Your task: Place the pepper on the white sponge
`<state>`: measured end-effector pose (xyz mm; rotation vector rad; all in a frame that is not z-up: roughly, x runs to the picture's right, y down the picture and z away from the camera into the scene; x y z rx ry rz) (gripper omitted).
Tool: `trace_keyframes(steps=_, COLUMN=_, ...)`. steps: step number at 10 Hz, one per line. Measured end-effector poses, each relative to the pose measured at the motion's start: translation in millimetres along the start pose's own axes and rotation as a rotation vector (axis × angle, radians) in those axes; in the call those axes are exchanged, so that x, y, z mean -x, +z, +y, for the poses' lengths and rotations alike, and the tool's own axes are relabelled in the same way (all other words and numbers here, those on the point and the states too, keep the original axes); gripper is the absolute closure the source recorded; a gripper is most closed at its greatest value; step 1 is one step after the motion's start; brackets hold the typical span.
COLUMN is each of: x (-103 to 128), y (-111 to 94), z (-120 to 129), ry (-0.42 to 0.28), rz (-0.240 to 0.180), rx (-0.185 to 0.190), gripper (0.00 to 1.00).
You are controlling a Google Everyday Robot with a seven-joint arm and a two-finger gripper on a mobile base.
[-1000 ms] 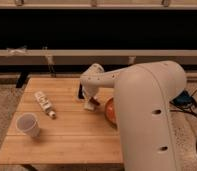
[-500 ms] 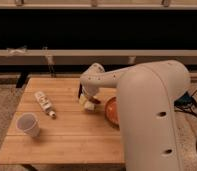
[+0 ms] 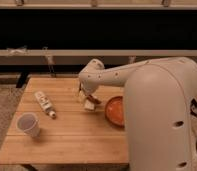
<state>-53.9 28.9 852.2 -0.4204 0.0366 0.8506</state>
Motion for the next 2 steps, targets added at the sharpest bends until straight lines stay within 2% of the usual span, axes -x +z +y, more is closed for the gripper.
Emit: trace_keyframes(steps=2, x=-0.5, y=-0.6, z=0.6, ry=0.001, rz=-0.001, rx=0.003, gripper=0.20)
